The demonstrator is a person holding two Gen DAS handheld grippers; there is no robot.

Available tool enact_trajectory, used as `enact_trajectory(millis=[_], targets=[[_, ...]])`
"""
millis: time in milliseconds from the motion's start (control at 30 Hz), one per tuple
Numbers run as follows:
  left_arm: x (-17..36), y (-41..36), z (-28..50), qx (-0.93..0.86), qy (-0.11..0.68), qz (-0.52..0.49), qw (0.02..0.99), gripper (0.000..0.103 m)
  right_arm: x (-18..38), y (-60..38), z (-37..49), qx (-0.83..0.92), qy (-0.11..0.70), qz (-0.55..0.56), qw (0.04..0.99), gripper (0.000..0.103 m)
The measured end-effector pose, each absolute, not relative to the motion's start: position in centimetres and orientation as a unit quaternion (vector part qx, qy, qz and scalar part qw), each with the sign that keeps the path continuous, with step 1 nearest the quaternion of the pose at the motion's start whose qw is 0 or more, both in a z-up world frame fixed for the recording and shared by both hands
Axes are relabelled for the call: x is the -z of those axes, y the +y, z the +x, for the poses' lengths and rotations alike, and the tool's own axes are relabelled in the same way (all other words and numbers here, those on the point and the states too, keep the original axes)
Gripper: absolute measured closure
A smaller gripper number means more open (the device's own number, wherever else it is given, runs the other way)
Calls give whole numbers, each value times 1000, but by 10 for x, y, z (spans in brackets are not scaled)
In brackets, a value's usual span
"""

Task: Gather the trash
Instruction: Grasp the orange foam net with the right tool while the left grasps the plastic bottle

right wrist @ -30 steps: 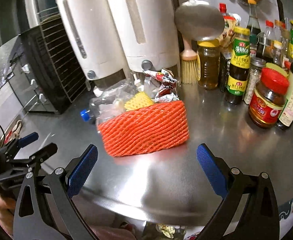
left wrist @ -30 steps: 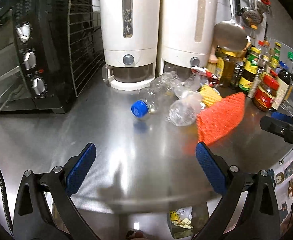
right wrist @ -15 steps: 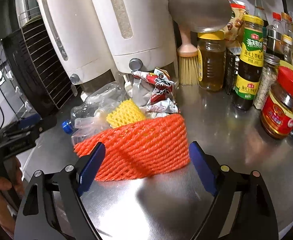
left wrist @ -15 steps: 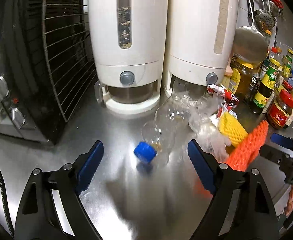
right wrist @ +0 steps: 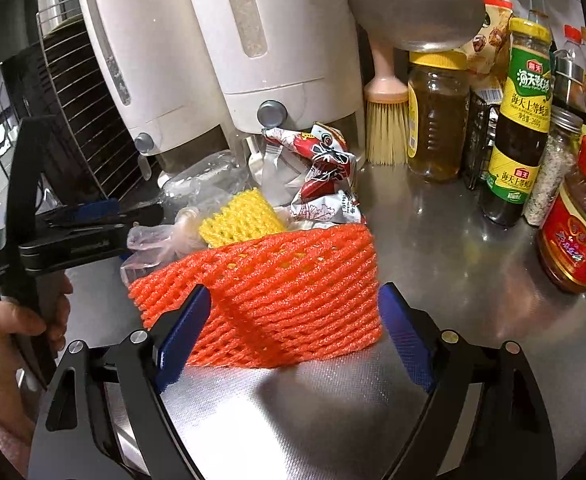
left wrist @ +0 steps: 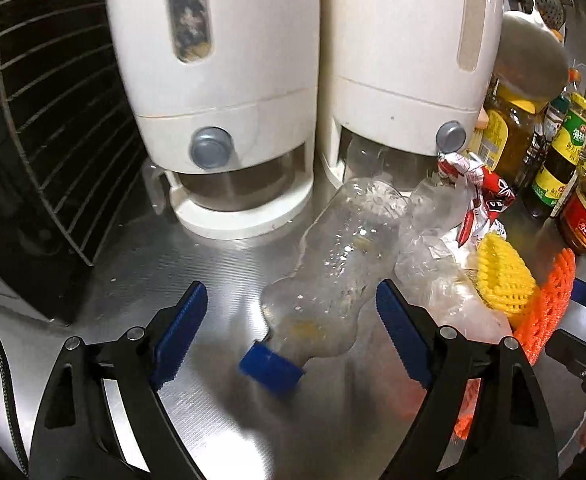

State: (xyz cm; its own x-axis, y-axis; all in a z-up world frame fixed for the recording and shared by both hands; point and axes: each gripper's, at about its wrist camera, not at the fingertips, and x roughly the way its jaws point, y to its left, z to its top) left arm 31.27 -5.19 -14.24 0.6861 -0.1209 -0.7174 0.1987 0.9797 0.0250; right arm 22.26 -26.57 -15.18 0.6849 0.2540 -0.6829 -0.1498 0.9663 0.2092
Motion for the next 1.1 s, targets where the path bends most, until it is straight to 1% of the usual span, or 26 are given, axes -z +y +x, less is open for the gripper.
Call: enact_trajectory(millis=[100,167,233,267,300,367,400,433,533,633,933,1067,1100], targets=[[148,-59,320,95,396,57,912,21,155,-268,227,-113,384,71,914,17],[151,-61,325,99,400,59,909,22,157,-269,229,-116,385,74,913,20],[153,-64,327,108,406,57,906,31,160,-269,232,-121,389,75,910,33],[154,-65,328,110,409,56,904,37,161,-269,233,-123,391,76,909,35],[155,-65,328,109,410,58,903,44,162,-268,233,-126,393,76,908,42],[156,-64,326,113,414,55,901,46,163,-266,232,-130,396,74,906,48],[156,-63,324,113,415,54,901,48,163,-264,231,-131,396,72,906,53],[156,-63,322,113,415,53,901,48,162,-263,229,-132,396,69,906,57],[157,-59,316,110,416,47,901,48,159,-260,222,-132,395,64,907,66],[157,-54,307,105,415,43,903,48,153,-261,211,-134,389,65,909,68],[143,-36,262,81,403,32,911,48,140,-269,177,-128,374,69,916,69],[138,-31,240,74,398,29,914,48,135,-271,165,-128,376,67,915,69],[137,-30,233,75,398,29,914,48,135,-270,164,-127,378,64,915,66]])
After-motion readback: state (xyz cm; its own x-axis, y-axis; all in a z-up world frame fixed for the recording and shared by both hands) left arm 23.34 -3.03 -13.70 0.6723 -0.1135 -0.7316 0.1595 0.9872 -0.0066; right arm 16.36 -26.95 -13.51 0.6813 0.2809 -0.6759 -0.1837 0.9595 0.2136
